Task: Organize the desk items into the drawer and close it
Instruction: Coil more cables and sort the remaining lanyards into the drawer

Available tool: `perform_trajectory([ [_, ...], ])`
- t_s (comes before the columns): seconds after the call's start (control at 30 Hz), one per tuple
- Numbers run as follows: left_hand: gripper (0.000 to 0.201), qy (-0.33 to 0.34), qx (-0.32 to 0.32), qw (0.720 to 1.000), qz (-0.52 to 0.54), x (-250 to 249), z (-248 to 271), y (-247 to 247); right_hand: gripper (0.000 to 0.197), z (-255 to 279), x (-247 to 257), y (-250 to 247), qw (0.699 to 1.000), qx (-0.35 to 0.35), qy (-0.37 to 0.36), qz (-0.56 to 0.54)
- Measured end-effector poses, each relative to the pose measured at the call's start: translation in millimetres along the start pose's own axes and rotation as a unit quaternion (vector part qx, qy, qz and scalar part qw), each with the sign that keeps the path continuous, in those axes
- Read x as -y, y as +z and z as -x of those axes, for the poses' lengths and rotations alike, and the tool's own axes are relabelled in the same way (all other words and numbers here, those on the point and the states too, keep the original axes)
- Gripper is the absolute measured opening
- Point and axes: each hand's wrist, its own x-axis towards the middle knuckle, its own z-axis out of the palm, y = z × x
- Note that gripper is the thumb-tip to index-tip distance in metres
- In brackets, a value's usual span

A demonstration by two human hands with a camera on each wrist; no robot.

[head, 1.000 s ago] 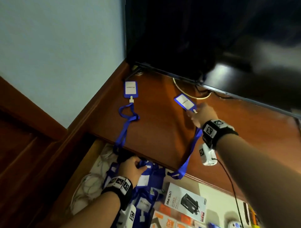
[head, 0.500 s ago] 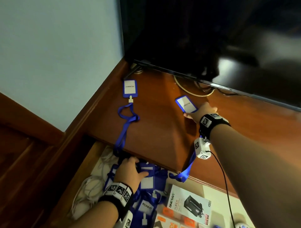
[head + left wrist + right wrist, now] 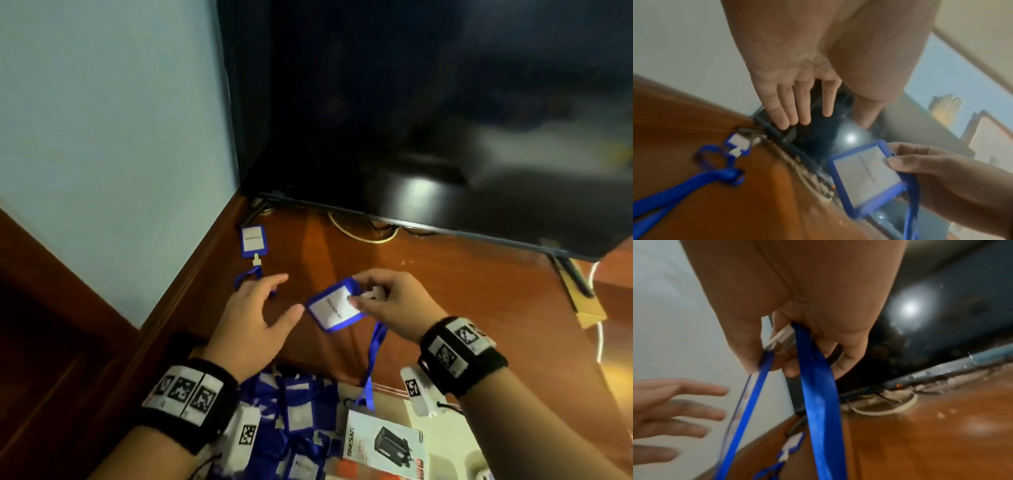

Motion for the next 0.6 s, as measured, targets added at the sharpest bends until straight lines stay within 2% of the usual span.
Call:
perform_trajectory([
  [0.07, 0.059, 0.032, 0.086, 0.996, 0.004, -31, -12, -12, 0.030, 21, 26, -16, 0.999, -0.020, -0.034, -0.021],
  [0.17, 0.027, 0.073, 0.173, 0.982, 0.012, -77, -13, -20, 0.037, 43, 54, -38, 0.993, -0.083, -0.059, -0.067],
  [0.27, 0.014, 0.106, 0.159, 0.978, 0.088, -105, -4, -20, 0.044, 62, 64, -52, 0.976, -0.199, -0.076, -0.048],
  [0.37, 0.017, 0.088, 0.100, 0.965, 0.226, -128, 7, -14, 0.037, 81, 63, -54, 0.923, -0.382, -0.035, 0.026],
  [0.4, 0.018, 0.080, 0.079, 0.959, 0.261, -136, 11, -11, 0.036, 87, 65, -52, 0.918, -0.395, -0.020, 0.041],
  [0.47, 0.016, 0.080, 0.059, 0.952, 0.288, -150, 22, -4, 0.043, 98, 68, -43, 0.938, -0.345, -0.007, 0.003],
  [0.53, 0.016, 0.097, 0.080, 0.951, 0.282, -160, 32, 3, 0.035, 109, 74, -36, 0.946, -0.309, -0.026, -0.090],
  [0.6, 0.016, 0.121, 0.115, 0.956, 0.241, -162, 43, 7, 0.022, 117, 76, -36, 0.935, -0.316, -0.051, -0.151],
])
